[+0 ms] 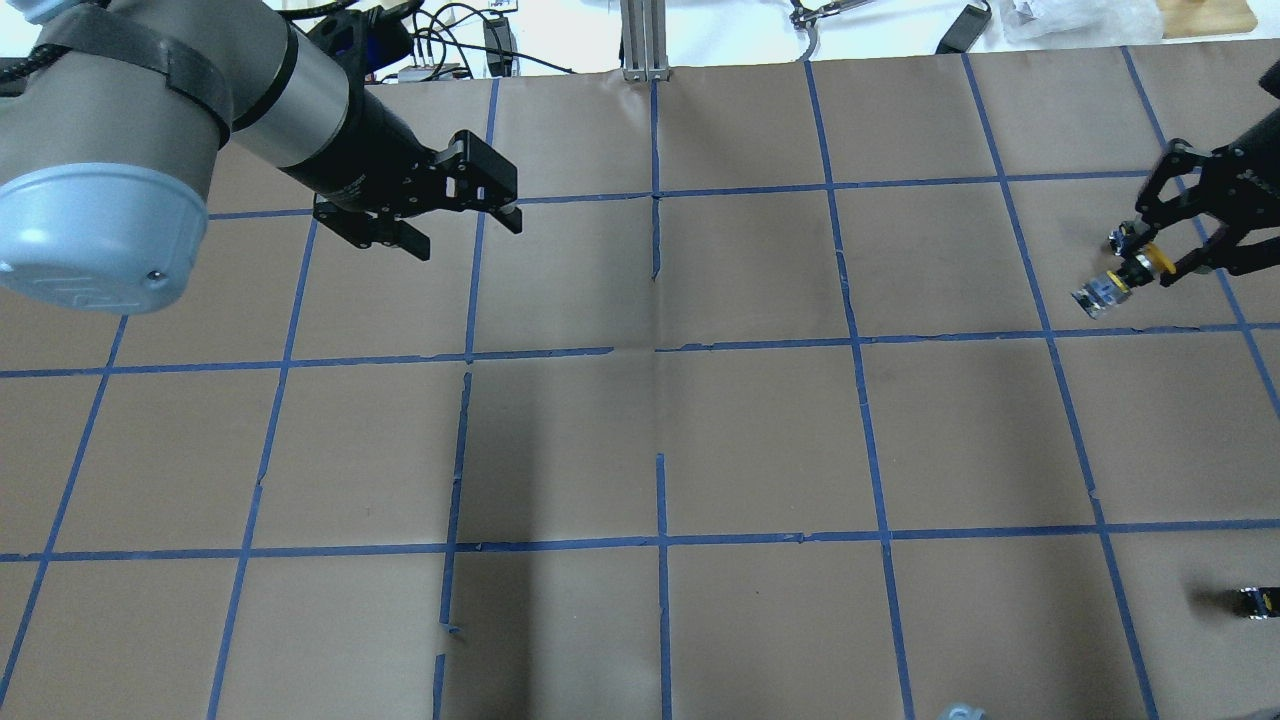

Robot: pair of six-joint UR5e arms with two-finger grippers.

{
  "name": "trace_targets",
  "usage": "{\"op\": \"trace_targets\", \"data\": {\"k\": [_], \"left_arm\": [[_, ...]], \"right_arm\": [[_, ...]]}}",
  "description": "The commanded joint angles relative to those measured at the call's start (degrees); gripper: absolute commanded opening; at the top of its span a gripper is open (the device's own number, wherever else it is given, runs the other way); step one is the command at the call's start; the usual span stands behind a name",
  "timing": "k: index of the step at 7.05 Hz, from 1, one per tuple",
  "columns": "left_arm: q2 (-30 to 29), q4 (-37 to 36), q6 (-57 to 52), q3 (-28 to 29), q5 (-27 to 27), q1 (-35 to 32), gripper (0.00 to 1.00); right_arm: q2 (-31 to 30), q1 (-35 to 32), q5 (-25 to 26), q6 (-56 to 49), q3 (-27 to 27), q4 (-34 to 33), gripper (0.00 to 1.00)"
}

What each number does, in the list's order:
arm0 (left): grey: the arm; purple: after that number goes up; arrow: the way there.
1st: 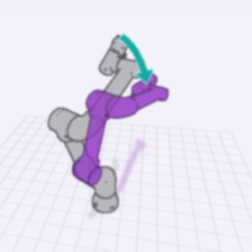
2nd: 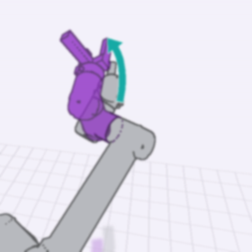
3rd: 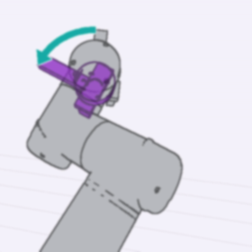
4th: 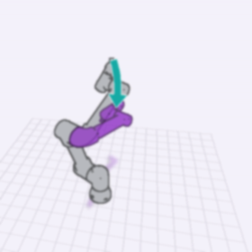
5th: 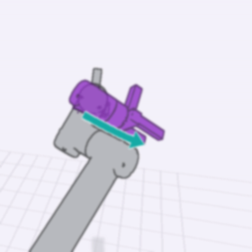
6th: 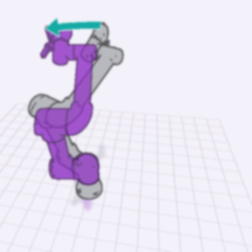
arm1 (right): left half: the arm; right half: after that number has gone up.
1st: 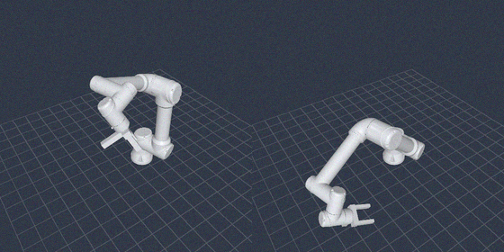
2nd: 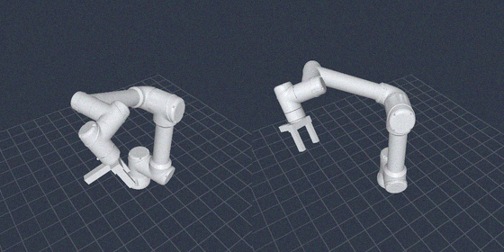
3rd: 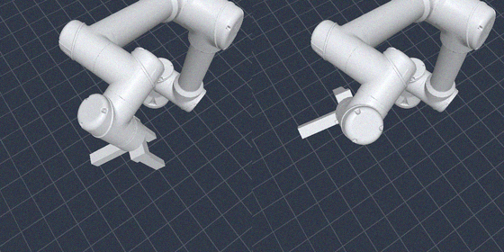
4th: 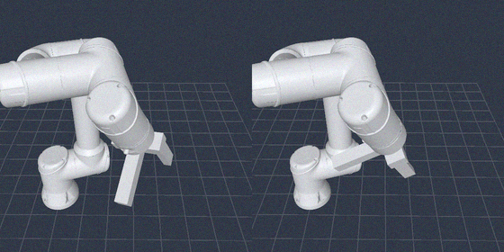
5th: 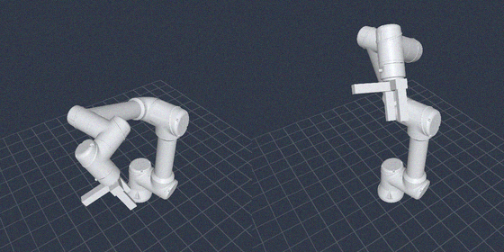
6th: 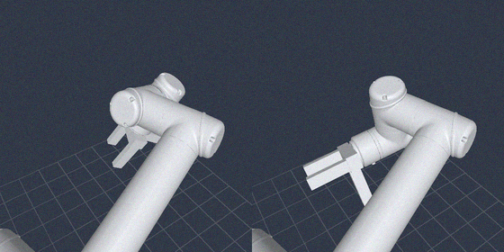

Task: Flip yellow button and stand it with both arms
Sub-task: 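Carry the yellow button away with the right gripper while the left gripper withdraws, then lower the yellow button cap-up onto the table with the right gripper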

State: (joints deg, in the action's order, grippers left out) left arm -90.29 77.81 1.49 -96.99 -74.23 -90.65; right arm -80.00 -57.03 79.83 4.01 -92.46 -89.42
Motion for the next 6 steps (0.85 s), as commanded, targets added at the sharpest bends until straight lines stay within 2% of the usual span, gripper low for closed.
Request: {"op": "trace_targets", "data": {"k": [1,2,3,6], "left_arm": [[-0.32,3.93,-6.14,0.92,-7.94,0.03,1.0],[-0.76,3.67,-8.24,0.67,-13.6,0.29,1.0],[-0.68,3.76,-9.48,1.01,-16.44,0.29,1.0],[-0.77,3.06,-10.01,0.93,-18.14,0.47,1.0]], "right_arm": [[3.71,2.63,9.95,2.46,-2.8,-13.17,0.05],[4.15,2.63,13.99,8.93,-5.34,-18.37,0.05],[4.33,2.54,18.39,12.13,-9.02,-26.07,0.05],[4.42,1.92,24.2,14.61,-22.2,-49.55,0.06]]}}
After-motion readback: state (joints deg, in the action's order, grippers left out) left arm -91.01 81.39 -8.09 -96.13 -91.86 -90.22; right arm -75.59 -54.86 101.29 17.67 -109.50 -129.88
